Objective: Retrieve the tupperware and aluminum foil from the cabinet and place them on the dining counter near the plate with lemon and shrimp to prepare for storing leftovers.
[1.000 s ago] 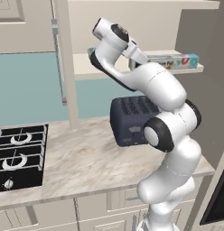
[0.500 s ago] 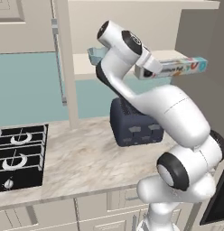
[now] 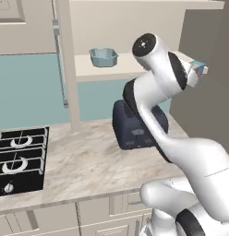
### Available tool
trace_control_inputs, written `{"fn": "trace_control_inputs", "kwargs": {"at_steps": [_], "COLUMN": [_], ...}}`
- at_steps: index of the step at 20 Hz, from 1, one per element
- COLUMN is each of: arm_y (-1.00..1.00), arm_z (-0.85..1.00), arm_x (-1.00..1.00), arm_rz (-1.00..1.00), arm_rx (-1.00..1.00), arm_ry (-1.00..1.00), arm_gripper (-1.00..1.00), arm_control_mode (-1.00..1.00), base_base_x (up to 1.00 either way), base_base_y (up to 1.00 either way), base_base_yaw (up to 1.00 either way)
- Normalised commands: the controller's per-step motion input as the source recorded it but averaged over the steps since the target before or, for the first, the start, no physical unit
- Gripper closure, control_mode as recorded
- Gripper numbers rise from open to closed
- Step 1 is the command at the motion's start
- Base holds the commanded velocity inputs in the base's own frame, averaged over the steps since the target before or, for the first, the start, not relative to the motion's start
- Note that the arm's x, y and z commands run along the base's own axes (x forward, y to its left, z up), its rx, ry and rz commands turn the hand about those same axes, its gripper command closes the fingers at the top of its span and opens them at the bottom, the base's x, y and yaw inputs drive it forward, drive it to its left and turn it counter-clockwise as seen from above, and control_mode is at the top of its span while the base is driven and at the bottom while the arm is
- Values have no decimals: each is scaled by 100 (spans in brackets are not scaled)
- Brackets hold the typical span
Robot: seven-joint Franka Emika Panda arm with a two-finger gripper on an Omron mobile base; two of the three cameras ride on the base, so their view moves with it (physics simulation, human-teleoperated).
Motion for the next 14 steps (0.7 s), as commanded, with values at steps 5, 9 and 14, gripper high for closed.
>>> {"fn": "trace_control_inputs", "kwargs": {"at_steps": [5,9,14], "arm_y": [0,0,3], "arm_z": [-12,0,0], "arm_x": [-36,-10,-3], "arm_rz": [69,62,9], "arm_rx": [-1,-2,-2], "arm_ry": [6,5,3], "arm_gripper": [100,100,100], "arm_control_mode": [-100,-100,100], "base_base_x": [0,0,-51], "base_base_y": [0,0,24], "base_base_yaw": [0,0,26]}}
